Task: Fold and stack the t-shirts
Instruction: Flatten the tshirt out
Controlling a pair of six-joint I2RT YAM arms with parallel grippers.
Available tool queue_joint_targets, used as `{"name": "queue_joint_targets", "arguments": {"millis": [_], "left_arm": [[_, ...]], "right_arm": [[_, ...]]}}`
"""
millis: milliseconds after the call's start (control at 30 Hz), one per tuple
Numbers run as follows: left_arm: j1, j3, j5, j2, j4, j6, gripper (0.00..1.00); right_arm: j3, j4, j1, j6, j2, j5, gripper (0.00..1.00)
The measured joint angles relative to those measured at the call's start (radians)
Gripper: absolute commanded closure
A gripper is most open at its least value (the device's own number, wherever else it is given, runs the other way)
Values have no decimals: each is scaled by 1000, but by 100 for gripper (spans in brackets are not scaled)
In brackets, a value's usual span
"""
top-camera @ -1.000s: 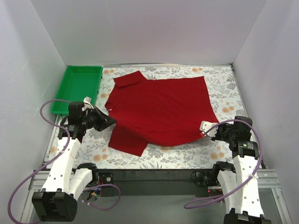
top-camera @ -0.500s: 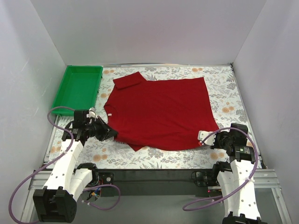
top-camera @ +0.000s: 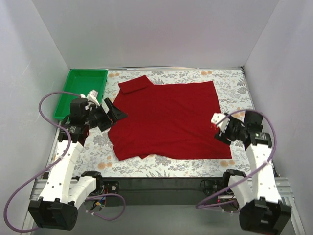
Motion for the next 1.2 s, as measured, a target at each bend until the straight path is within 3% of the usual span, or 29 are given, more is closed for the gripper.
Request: {"name": "queue_joint_targets", "arguments": {"millis": [100,233,500,667,800,933,1200], "left_arm": [[-1,0,4,60,153,19,22],[-2,112,-33,361,336,49,25],[14,449,-169,902,552,78,28],[30,685,-202,1135,589,98,34],[37,836,-246,1286,588,116,46],[37,962,-306,1406,549,124,47],[24,1049,-451,1488,466,141,48]], "right_arm": [[85,105,0,211,194,-90,35],[236,256,10,551,485,-139,43],[679,503,52,1028,1017,-1,43],[927,545,56,1144,1264,39,42],[1061,557,57,1166,1398,40,42],[1132,555,57,1185,1480,35,42],[1185,547,58,1208,1536,35,42]]}}
